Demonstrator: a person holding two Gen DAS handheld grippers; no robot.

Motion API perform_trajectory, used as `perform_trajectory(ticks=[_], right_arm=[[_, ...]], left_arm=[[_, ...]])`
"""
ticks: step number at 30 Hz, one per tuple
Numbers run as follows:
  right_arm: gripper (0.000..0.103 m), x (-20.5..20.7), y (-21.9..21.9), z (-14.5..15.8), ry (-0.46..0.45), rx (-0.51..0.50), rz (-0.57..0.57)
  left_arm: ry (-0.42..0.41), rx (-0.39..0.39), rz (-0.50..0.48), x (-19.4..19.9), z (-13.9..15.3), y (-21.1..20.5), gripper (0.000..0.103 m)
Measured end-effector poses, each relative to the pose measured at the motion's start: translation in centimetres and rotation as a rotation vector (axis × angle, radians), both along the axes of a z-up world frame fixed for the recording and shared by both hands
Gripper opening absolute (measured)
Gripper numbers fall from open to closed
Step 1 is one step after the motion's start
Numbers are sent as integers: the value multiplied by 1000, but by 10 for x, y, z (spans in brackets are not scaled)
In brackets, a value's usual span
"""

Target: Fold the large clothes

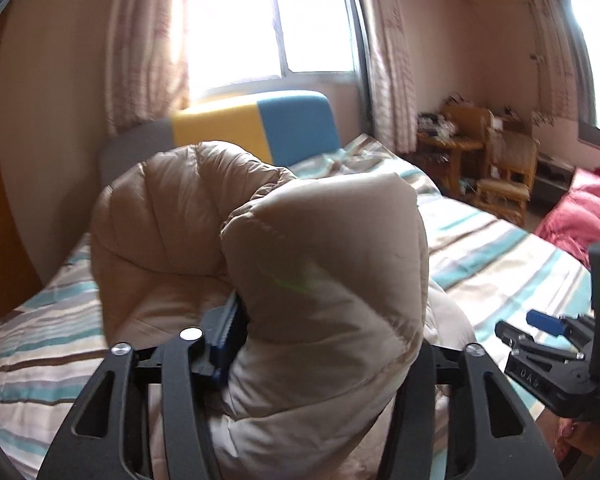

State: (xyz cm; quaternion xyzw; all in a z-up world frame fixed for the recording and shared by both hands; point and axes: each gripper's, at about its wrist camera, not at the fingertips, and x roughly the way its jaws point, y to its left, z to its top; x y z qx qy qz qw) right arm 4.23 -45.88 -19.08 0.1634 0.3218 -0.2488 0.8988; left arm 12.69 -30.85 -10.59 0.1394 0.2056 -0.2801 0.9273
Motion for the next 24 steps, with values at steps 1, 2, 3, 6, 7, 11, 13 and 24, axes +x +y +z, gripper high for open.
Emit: perform_trajectory(ticks=[1, 2, 3, 6, 7, 11, 13, 24], right_arm=[[46, 0, -1, -1, 3, 4, 1], [46, -1, -2, -1, 3, 9, 2], [46, -2, -4, -1, 1, 12, 2], [46, -3, -4, 0, -6, 13, 5], [46, -4, -4, 1, -10, 11, 8], [46, -3, -4, 6, -19, 2, 13], [47, -5, -6, 12, -45, 29, 32], [47, 18, 22, 64, -139, 16, 322]], left_arm=[[17, 17, -12, 2, -7, -5, 55], [22, 33, -25, 2, -13, -9, 57], [24, 39, -45, 0, -17, -12, 65], [18, 77, -109, -7, -31, -22, 69], [27, 74, -133, -8, -35, -24, 70], [99, -2, -238, -11, -40, -25, 84], [161, -66, -315, -10, -41, -23, 93], [128, -59, -334, -27, -50, -9, 76]])
